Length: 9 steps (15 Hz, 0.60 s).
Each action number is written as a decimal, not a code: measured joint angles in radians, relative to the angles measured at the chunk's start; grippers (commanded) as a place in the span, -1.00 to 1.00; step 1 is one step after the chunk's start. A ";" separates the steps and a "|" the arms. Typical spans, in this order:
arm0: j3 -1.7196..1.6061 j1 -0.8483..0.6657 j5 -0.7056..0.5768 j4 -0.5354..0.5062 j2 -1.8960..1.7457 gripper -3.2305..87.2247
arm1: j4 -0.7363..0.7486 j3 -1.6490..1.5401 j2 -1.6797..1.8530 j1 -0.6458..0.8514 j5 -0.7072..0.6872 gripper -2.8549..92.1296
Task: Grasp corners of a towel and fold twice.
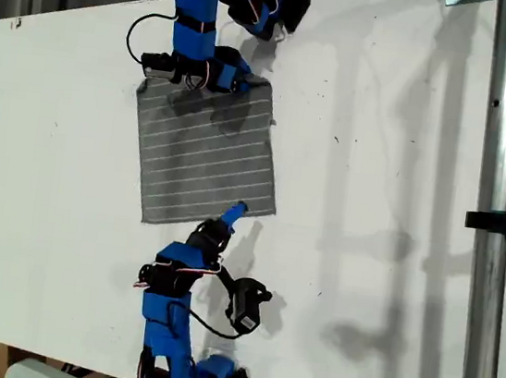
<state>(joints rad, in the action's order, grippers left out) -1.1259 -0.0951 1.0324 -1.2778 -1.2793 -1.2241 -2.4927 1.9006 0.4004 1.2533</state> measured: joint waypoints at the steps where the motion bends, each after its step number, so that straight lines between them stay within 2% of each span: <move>1: 0.067 0.000 0.000 -0.011 0.089 -0.36 | 0.000 0.000 0.000 0.000 0.000 -0.94; 9: 0.181 0.000 0.055 0.026 0.387 -0.40 | 0.002 0.000 -0.003 0.000 -0.011 -0.94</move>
<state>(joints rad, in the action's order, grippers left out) -0.9449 -0.0951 1.0876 -1.2517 -0.8928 -1.2226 -2.4927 1.8975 0.4004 1.2425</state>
